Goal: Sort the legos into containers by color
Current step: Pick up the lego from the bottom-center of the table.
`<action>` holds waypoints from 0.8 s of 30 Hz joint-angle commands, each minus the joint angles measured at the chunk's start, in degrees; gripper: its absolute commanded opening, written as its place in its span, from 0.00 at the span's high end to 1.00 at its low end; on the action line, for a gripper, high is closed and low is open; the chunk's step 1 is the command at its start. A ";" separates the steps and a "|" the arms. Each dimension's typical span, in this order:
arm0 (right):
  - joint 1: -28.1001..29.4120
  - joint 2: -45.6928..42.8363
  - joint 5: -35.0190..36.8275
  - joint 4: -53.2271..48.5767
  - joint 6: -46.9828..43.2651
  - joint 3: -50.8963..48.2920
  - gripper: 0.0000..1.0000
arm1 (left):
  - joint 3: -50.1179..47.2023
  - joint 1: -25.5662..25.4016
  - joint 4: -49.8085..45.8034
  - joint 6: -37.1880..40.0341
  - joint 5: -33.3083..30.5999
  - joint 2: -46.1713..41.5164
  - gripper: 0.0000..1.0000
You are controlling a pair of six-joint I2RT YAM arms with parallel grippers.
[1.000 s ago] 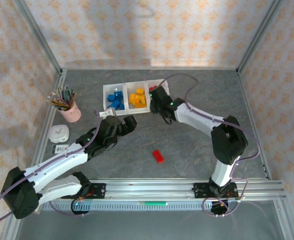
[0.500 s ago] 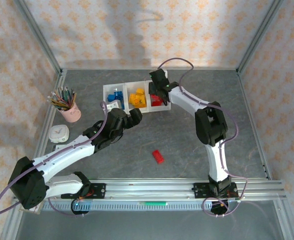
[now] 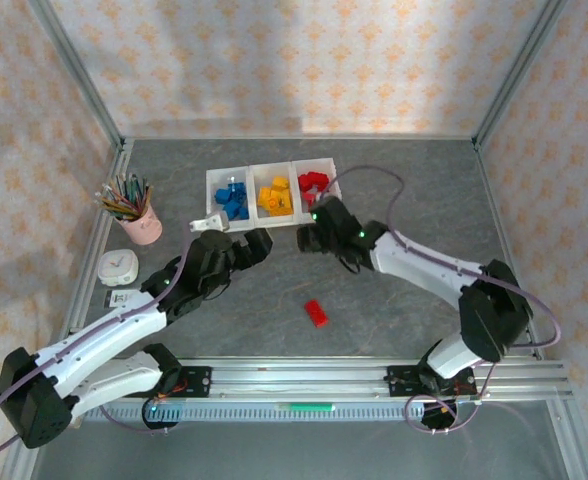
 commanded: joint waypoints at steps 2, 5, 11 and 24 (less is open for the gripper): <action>6.00 -3.93 -0.65 -2.87 4.13 -7.73 0.22 | -3.32 0.56 -5.22 0.53 0.33 -4.47 0.01; 10.29 -4.27 -0.83 -2.08 6.34 -11.27 0.19 | -4.85 0.56 -6.34 -0.46 -0.56 -6.65 0.01; 14.49 -2.81 0.11 -0.11 8.41 -15.34 0.17 | -6.35 0.56 -7.64 -1.74 -0.93 -9.00 0.01; 19.82 2.04 3.49 0.89 10.51 -16.18 0.45 | -7.87 0.56 -5.91 -2.88 -0.49 -8.67 0.01</action>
